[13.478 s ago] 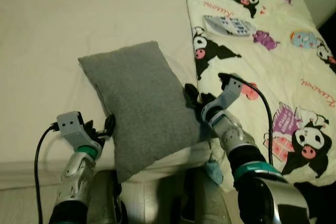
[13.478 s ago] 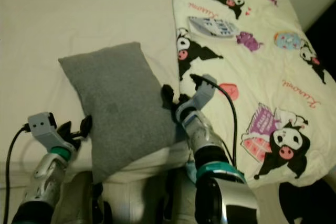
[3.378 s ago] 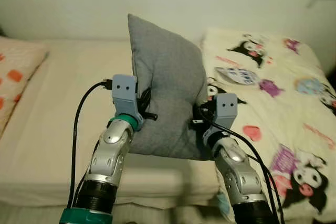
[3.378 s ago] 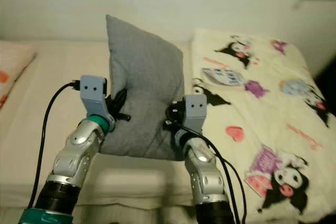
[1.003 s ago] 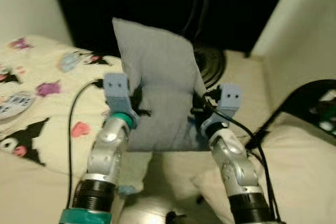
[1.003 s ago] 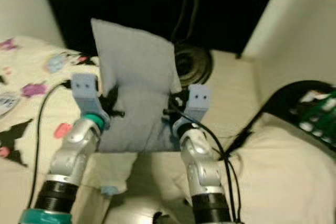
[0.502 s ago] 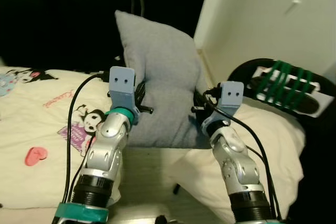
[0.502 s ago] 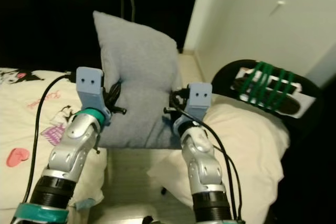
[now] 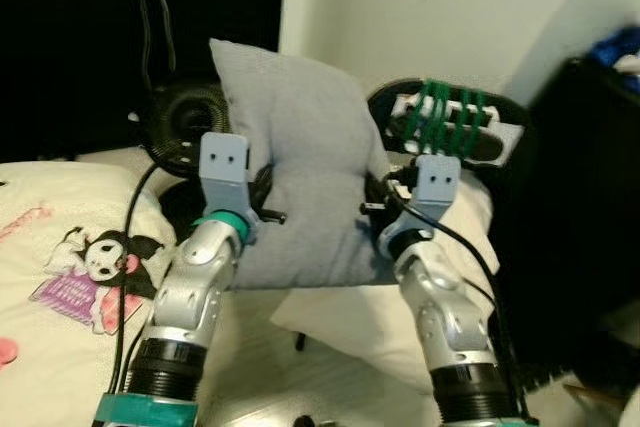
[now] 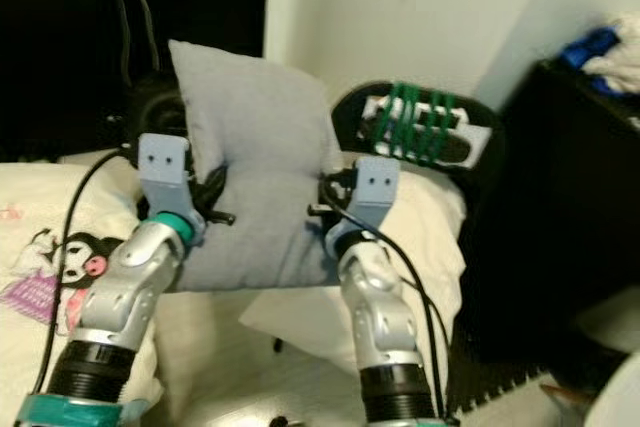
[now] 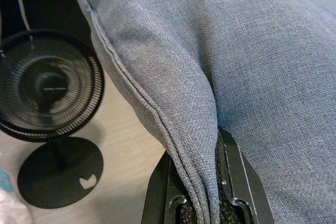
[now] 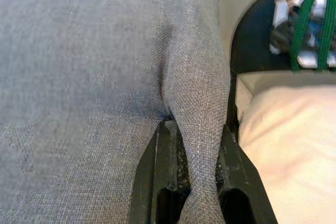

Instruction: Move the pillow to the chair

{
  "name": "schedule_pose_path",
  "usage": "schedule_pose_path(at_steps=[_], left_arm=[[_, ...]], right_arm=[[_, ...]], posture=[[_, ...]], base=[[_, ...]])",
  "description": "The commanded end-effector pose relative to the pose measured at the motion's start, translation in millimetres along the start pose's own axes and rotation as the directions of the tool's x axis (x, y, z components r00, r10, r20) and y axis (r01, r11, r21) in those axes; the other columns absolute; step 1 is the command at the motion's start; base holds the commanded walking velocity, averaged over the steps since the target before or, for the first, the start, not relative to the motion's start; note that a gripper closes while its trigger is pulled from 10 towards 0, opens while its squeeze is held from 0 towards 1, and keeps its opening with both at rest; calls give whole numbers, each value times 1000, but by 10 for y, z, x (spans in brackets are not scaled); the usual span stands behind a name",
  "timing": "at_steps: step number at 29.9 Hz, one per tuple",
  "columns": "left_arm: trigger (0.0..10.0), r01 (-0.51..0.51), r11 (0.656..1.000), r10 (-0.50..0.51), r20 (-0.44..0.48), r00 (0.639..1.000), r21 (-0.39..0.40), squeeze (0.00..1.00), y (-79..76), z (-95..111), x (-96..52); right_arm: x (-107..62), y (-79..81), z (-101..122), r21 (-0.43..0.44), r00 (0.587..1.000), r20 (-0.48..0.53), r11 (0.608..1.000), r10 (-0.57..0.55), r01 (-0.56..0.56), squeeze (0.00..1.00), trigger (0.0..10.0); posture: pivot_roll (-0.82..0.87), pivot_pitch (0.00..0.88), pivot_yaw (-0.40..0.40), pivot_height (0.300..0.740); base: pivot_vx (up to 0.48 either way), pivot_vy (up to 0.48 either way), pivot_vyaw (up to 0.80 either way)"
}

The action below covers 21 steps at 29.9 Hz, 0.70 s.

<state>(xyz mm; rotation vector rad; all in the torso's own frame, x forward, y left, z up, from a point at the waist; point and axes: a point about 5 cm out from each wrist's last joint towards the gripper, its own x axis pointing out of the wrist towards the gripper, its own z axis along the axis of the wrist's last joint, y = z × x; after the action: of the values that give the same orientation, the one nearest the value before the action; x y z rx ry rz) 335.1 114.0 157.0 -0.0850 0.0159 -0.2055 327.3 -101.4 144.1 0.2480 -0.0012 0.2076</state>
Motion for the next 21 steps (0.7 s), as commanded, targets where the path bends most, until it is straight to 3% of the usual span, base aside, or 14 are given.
schedule_pose_path(at_steps=[1,9,21], left_arm=[[10000,47,999,-47,11,999,0,0,-137,2,-9],[10000,58,996,-59,21,998,61,0,-196,5,-9],[10000,67,998,-68,31,997,23,0,-224,20,-23]], right_arm=[[-18,0,13,-12,1000,11,1000,2,-2,0,10000],[-39,-35,15,-34,1000,6,999,2,-2,0,10000],[-72,28,-40,-45,1000,-10,999,10,-11,0,10000]], posture=[[69,0,-12,740],[61,0,-12,740],[63,15,-5,740]], base=[[0,0,-800],[0,0,-800],[0,0,-800]])
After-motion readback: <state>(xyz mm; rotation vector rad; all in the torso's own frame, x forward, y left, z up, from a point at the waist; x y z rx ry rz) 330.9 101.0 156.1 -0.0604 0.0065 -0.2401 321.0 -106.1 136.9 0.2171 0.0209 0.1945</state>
